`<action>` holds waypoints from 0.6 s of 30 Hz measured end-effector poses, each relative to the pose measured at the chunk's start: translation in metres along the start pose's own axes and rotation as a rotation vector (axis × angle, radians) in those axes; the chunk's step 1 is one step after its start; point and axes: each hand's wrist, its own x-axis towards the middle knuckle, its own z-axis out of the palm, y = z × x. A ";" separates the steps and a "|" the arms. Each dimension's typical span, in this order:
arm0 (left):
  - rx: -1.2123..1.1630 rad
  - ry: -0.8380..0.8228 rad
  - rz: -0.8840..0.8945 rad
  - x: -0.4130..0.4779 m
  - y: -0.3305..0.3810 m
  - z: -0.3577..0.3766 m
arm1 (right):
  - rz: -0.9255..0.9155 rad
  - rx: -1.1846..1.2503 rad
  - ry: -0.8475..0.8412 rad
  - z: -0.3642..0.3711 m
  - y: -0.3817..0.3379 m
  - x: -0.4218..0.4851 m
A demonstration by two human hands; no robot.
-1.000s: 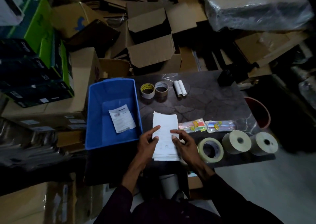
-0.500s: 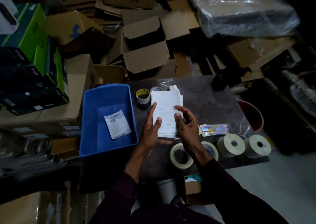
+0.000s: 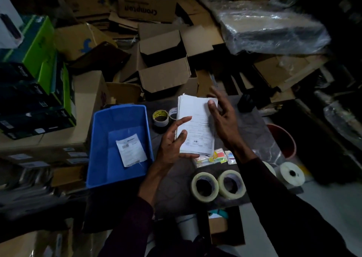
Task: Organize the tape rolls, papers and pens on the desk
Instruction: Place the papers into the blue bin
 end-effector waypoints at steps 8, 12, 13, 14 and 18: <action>0.137 0.051 0.169 0.006 -0.006 0.000 | 0.025 -0.077 0.016 0.005 0.006 -0.006; 0.149 0.128 0.199 0.007 -0.012 -0.005 | -0.006 -0.012 -0.011 0.011 0.002 -0.015; 0.160 0.165 0.207 0.008 -0.013 -0.007 | -0.020 0.018 -0.011 0.015 0.001 -0.022; 0.176 0.199 0.228 0.009 -0.013 -0.009 | -0.033 0.047 -0.017 0.019 0.001 -0.030; 0.192 0.248 0.226 0.013 -0.013 -0.016 | -0.023 0.062 -0.024 0.038 0.014 -0.054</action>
